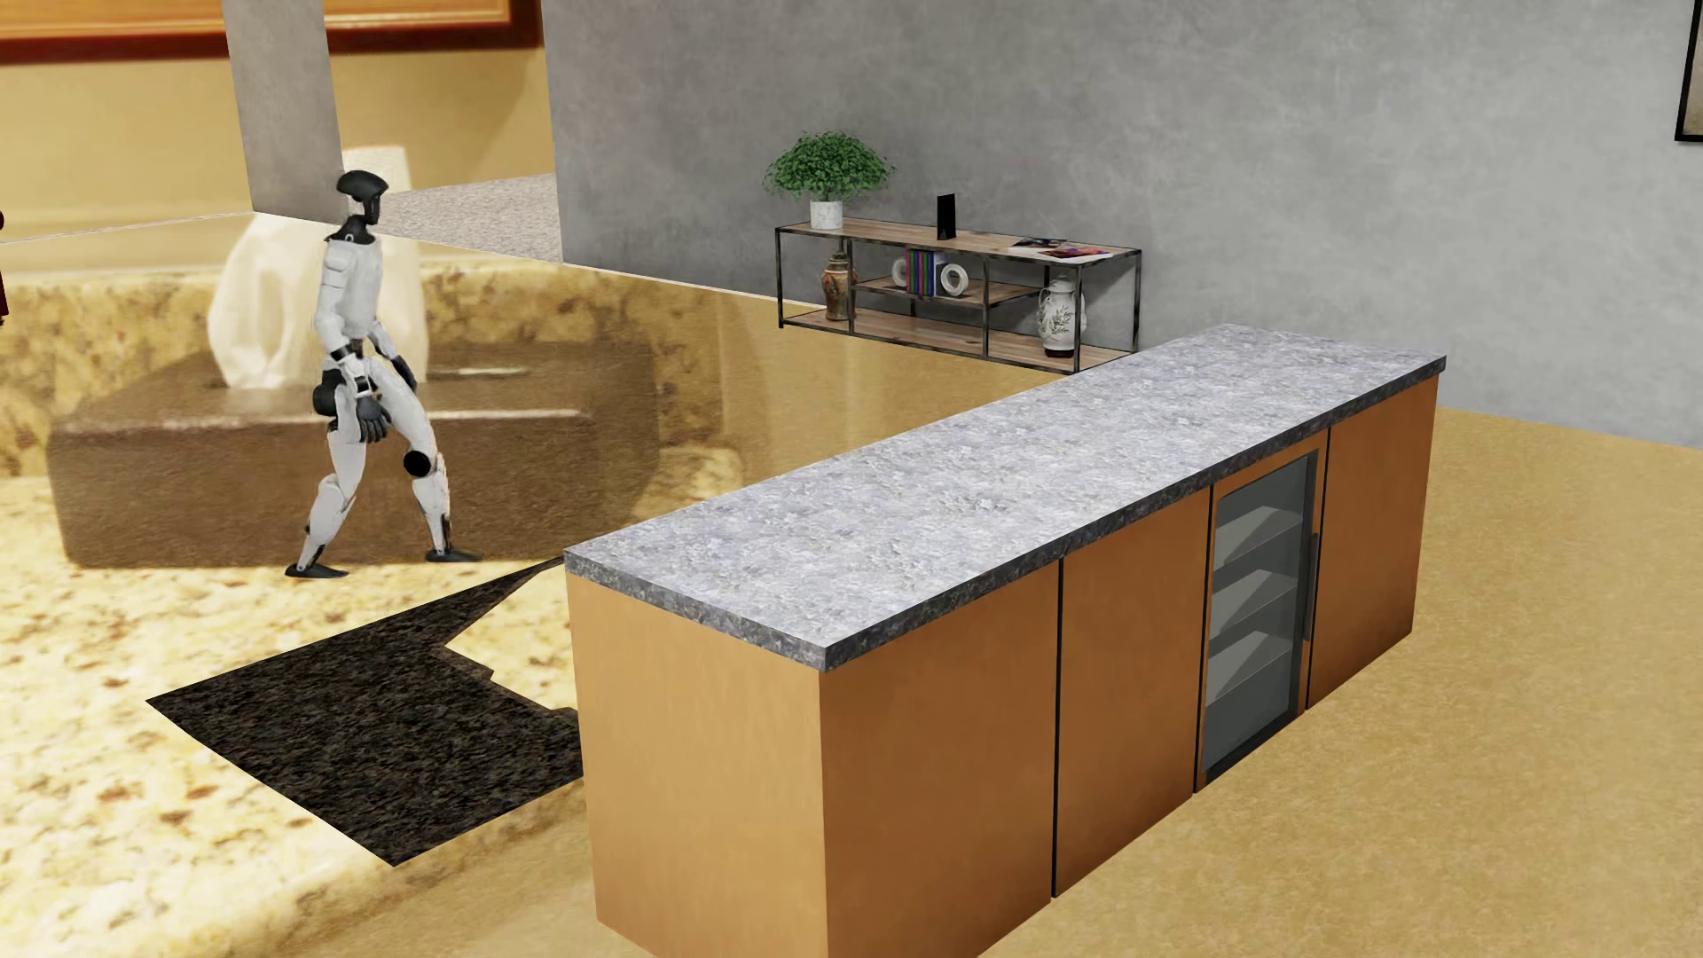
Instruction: Head to the counter
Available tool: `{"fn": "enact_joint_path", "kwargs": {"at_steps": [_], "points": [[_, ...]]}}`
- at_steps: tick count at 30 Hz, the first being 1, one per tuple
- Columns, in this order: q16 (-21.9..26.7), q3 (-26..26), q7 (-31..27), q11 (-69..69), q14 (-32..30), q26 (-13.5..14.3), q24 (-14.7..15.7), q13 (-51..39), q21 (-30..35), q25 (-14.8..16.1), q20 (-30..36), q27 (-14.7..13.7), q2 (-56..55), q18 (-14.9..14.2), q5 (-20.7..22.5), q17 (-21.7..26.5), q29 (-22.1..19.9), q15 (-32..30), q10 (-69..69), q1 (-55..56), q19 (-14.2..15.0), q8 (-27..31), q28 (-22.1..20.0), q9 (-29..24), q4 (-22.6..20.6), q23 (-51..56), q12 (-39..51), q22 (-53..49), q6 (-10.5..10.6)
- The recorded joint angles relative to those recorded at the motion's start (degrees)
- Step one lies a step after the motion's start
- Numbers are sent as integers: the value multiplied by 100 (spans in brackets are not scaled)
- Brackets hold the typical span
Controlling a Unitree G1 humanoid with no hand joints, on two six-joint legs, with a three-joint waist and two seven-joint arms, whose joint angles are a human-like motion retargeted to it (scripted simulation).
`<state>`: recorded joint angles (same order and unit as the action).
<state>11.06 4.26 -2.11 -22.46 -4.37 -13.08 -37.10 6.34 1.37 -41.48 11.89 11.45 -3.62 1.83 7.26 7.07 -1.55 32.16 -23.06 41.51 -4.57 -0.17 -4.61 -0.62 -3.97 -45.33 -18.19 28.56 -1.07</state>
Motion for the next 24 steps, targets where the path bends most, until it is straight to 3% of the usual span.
{"fn": "enact_joint_path", "kwargs": {"at_steps": [2,3,4,5,6,7,8,10,11,12,14,15,16,17,18,19,21,22,23,24], "points": [[-210,-42,352,-1124,618,-386,121,184,77,112,-10,88,-214,101,-138,24,-22,-436,-584,-120,231,330,100,-43,166,-2,143,982,-87],[-318,-71,505,-1929,986,-845,227,297,31,162,9,189,-452,57,-149,-43,-23,-1116,-898,-258,641,417,262,-75,316,-28,429,1685,-129],[-361,-105,726,-2838,1292,-1249,148,359,97,135,270,236,-810,50,-109,-58,32,-1892,-1046,-476,1596,658,723,-94,492,-62,752,2441,-147],[-326,-128,1002,-3777,1537,-1277,-232,341,323,14,889,228,-1238,60,7,41,281,-2498,-1059,-776,1864,872,1495,-100,671,-101,1033,3017,-165],[-217,-154,1288,-4598,1775,-1101,-673,295,584,-143,1497,137,-1661,51,36,187,631,-2755,-1075,-1108,1879,951,2120,-107,832,-76,1231,3256,-189],[-99,-204,1555,-5163,1979,-973,-884,289,600,-124,1734,72,-2089,18,-150,266,811,-2576,-1049,-1465,1905,975,2162,-114,924,72,1362,3160,-217],[4,-272,1789,-5440,2145,-934,-904,369,388,67,1697,41,-2529,-30,-486,239,717,-2551,-960,-1835,1656,759,1671,-115,964,331,1442,2907,-243],[118,-450,2168,-5159,2421,-680,-418,680,-126,592,1116,-233,-3263,-109,-975,107,137,-2382,-724,-2525,1161,287,316,-88,901,867,1493,2406,-271],[174,-536,2291,-4657,2564,-578,-160,850,-316,802,887,-329,-3510,-154,-1004,64,-165,-2225,-622,-2845,1154,156,61,-70,833,1070,1588,2174,-272],[277,-614,2368,-3936,2725,-519,67,1005,-424,905,716,-410,-3671,-207,-997,43,-344,-2088,-534,-3146,1161,28,64,-54,778,1226,1724,1897,-260],[568,-753,2408,-1837,2963,-447,100,1295,-676,976,698,-328,-3672,-336,-1012,-102,-474,-2241,-235,-3742,893,-365,93,-10,684,1407,2134,1367,-196],[708,-822,2341,-531,3026,-440,31,1399,-861,1034,742,-223,-3510,-426,-940,-253,-496,-2510,-52,-4013,1043,-419,79,19,670,1375,2386,1135,-150],[809,-892,2240,619,3067,-436,-49,1493,-1061,1075,814,-84,-3266,-570,-910,-412,-524,-2714,69,-4256,1410,-405,53,50,677,1253,2626,950,-104],[888,-948,2139,1027,3030,-427,-94,1561,-1207,1078,878,99,-3091,-683,-961,-575,-522,-3057,98,-4496,1202,-640,51,72,722,1024,2818,796,-68],[939,-991,1974,767,2858,-412,-94,1612,-1268,1019,912,297,-2965,-839,-966,-729,-470,-3557,-21,-4686,555,-835,48,81,841,689,2943,672,-30],[963,-1025,1746,324,2545,-429,-28,1605,-1265,925,860,524,-2905,-979,-889,-878,-337,-3351,-366,-4759,70,-936,-7,61,1056,255,2994,575,24],[696,-1034,1190,-376,1096,-534,383,1422,-967,464,398,964,-2635,-1120,-745,-951,337,-2507,-1838,-4381,47,-1042,-356,-12,1386,-628,2719,524,161],[502,-1006,865,-425,462,-588,534,1366,-824,241,332,944,-2386,-997,-722,-963,738,-2245,-2785,-3948,72,-1123,-443,-42,1476,-782,2611,582,212],[436,-976,623,-333,184,-638,490,1371,-818,147,551,759,-2084,-954,-668,-1024,1001,-2064,-3710,-3427,56,-1263,-339,-70,1684,-734,2610,706,260],[441,-934,430,-182,365,-621,380,1369,-1034,250,901,555,-1755,-936,-569,-1106,1013,-1923,-4461,-2928,25,-1384,-38,-103,1881,-569,2616,836,320]]}}
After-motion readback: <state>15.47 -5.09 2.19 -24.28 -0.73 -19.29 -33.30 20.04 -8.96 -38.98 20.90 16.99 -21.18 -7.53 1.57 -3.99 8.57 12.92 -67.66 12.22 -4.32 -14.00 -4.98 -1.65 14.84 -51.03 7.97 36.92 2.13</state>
